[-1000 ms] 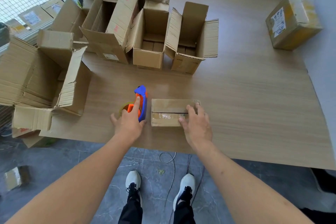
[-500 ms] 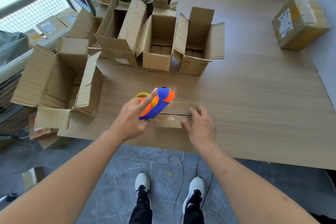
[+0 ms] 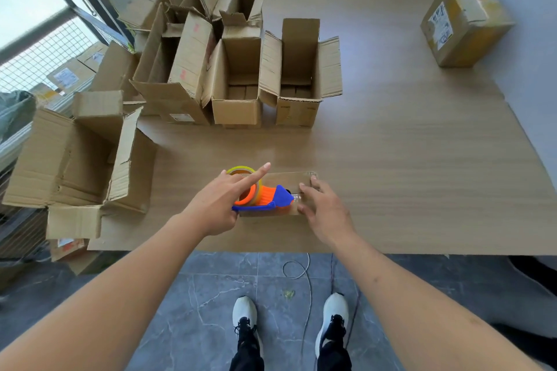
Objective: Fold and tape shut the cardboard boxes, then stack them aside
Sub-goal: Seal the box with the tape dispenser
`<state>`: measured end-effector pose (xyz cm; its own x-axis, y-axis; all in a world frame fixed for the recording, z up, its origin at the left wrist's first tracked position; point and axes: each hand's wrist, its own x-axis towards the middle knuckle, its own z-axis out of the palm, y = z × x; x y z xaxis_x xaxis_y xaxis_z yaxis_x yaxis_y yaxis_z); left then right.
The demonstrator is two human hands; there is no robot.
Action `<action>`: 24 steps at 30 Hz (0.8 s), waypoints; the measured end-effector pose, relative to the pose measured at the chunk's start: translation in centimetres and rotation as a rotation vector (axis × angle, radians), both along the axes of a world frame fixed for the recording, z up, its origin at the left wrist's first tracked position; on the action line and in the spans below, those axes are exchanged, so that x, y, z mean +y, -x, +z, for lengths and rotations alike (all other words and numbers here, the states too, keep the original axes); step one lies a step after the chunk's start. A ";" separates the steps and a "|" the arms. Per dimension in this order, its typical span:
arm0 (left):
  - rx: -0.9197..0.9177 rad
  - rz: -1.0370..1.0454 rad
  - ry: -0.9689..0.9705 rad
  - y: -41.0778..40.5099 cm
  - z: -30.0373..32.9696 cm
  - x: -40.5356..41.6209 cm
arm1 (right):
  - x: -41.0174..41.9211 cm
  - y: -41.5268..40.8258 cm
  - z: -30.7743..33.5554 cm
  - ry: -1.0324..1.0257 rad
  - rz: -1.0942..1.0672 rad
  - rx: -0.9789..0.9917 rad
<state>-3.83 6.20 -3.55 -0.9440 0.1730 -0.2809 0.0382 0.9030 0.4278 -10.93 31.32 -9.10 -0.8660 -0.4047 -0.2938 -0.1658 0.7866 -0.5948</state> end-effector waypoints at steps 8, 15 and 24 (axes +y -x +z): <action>-0.096 0.065 0.042 1.1 -0.5 0.4 | 0.6 2.1 0.2 -0.048 0.092 0.161; -0.126 0.072 0.062 1.3 -0.2 0.6 | -0.8 3.2 0.4 0.313 0.106 -0.170; -0.128 0.060 0.049 1.5 -0.3 0.6 | -2.0 4.0 -0.4 0.311 0.049 -0.140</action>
